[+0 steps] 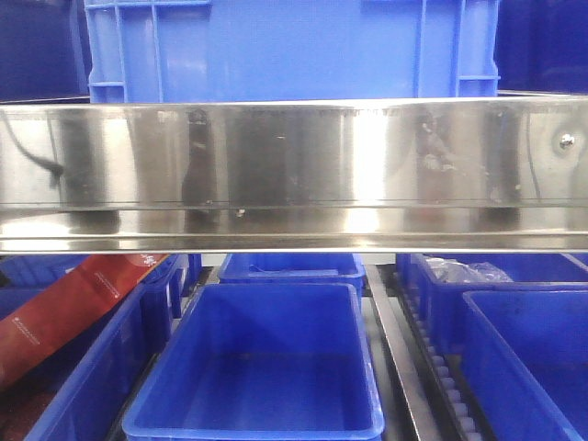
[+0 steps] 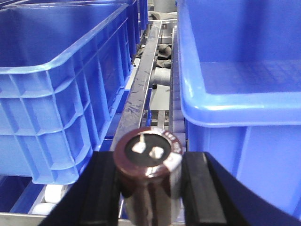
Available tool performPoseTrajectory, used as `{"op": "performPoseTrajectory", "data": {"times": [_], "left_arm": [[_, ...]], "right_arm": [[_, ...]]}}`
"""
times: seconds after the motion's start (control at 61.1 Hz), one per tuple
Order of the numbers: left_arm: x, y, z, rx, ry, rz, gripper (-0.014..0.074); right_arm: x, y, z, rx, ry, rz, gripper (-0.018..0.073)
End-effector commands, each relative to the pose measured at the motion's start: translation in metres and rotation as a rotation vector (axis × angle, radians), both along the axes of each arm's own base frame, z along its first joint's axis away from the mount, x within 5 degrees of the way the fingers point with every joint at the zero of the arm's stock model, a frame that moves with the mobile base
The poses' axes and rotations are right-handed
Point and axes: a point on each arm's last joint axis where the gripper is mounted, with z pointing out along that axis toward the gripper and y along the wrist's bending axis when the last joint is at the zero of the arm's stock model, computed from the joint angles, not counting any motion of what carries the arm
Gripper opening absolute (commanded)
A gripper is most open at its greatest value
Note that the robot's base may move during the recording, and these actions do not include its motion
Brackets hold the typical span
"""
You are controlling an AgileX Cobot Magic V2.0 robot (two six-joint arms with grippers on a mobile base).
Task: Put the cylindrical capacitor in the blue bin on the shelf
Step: 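Lower the left gripper into a blue bin and release the orange cylinder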
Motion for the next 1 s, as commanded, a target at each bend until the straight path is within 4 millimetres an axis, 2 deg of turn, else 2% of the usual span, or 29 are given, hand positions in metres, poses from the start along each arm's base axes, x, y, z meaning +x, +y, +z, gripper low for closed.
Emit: {"op": "performPoseTrajectory", "data": {"times": [0.0,0.082,0.147,0.262,0.278,0.393,0.573,0.704,0.982], "left_arm": [[0.01,-0.004,-0.011,0.005,0.029,0.006,-0.0111],[0.016,-0.008,-0.023,0.026,0.063,0.005,-0.009],[0.019,-0.01,-0.031,0.041,0.087,0.004,-0.0016],[0.021,-0.011,-0.037,0.058,0.113,0.002,0.0249],[0.021,-0.011,-0.037,0.059,0.114,0.002,0.0334],[0.021,-0.011,-0.037,0.06,0.115,0.002,0.0631],[0.012,-0.006,-0.028,0.065,0.128,-0.003,0.0494],[-0.005,0.006,-0.007,0.069,0.117,-0.001,0.0344],[-0.047,0.063,0.041,0.082,0.117,0.066,-0.0078]], "right_arm": [[0.0,0.0,0.003,0.003,-0.035,0.0,-0.0162],[0.0,0.0,0.003,0.003,-0.035,0.0,-0.0162],[0.0,0.0,0.003,0.003,-0.035,0.0,-0.0162],[0.0,0.0,0.003,0.003,-0.035,0.0,-0.0162],[0.0,0.0,0.003,0.003,-0.035,0.0,-0.0162],[0.0,0.0,0.003,0.003,-0.035,0.0,-0.0162],[0.0,0.0,0.003,0.003,-0.031,0.001,-0.0162],[0.0,0.0,0.003,0.002,-0.029,0.001,-0.0162],[0.0,0.0,0.003,0.002,-0.029,0.001,-0.0162]]}}
